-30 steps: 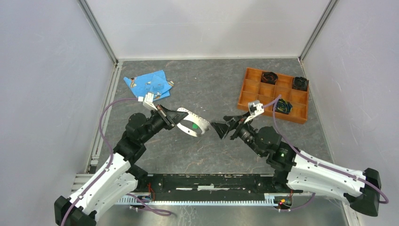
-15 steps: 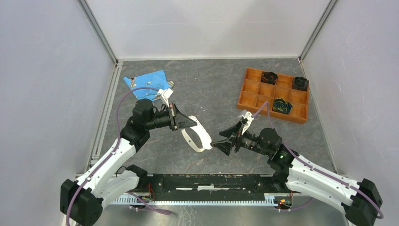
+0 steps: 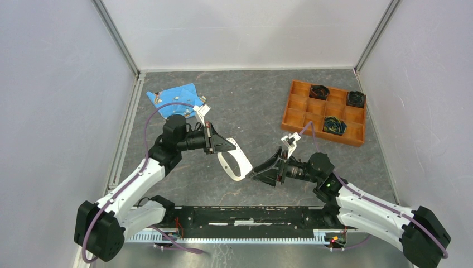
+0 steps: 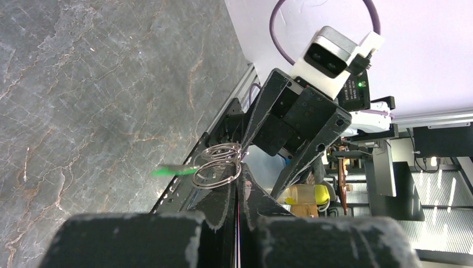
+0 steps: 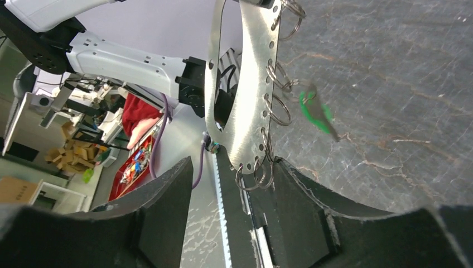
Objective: Remove the keys from the keyring
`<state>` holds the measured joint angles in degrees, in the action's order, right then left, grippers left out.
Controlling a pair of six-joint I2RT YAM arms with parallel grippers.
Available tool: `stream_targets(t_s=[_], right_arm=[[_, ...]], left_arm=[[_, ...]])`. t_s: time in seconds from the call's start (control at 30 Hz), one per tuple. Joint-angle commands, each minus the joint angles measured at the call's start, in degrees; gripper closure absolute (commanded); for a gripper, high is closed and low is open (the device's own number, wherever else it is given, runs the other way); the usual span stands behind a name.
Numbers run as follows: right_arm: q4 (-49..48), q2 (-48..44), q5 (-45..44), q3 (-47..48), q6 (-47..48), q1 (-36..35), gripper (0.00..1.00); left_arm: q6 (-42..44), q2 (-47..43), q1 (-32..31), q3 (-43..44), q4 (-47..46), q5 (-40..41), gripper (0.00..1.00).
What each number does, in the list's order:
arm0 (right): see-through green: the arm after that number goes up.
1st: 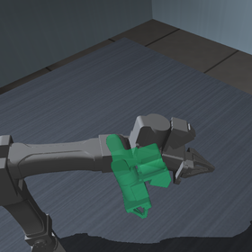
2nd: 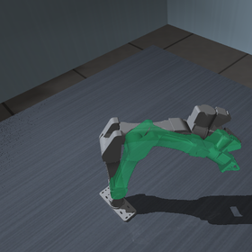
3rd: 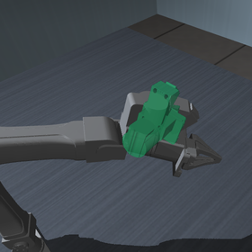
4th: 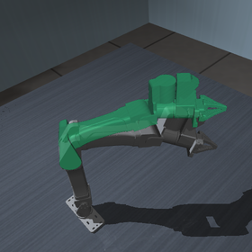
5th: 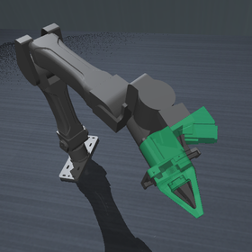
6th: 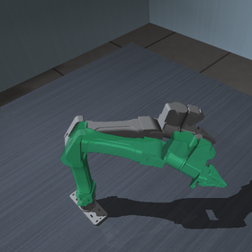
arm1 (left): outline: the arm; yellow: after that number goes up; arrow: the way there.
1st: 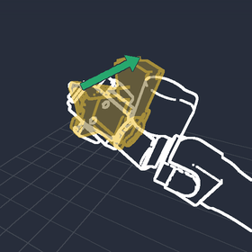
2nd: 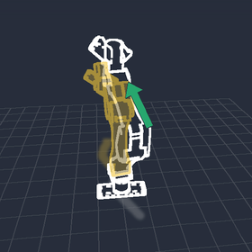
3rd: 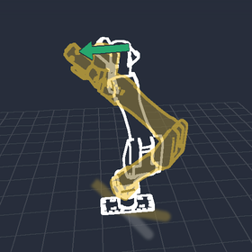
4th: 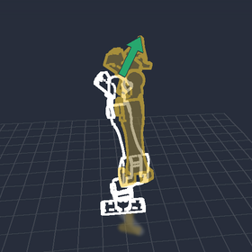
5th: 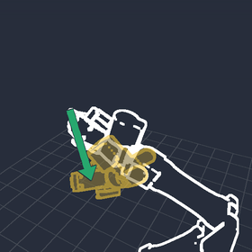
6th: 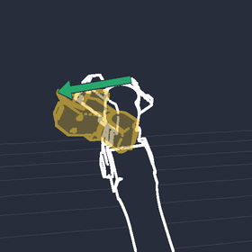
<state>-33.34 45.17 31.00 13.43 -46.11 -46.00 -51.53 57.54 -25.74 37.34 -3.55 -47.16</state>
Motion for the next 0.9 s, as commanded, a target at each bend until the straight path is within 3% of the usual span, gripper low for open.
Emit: stream_targets(t_s=[0.0,0.33,0.67,0.77,0.87], right_arm=[[-7.11,2.06,1.26,-1.91,-6.55,0.21,0.43],[-11.45,3.92,-1.24,-2.67,-11.63,0.25,0.50],[-16.87,6.75,-2.04,-3.46,-16.50,0.25,0.66],[-17.73,7.37,-2.47,-3.55,-17.58,0.21,0.72],[-18.42,8.07,-3.02,-3.48,-18.70,0.21,0.85]], left_arm=[[-0.04,0.35,0.22,0.74,-4.78,-2.55,0.98],[-0.87,0.97,0.13,-0.18,-6.67,-3.34,0.98],[-3.11,2.43,-0.10,-1.44,-10.53,-4.55,0.98],[-3.44,2.87,-0.31,-1.41,-11.19,-4.78,0.98],[-3.92,3.20,-0.37,-1.47,-11.76,-4.85,0.98]])
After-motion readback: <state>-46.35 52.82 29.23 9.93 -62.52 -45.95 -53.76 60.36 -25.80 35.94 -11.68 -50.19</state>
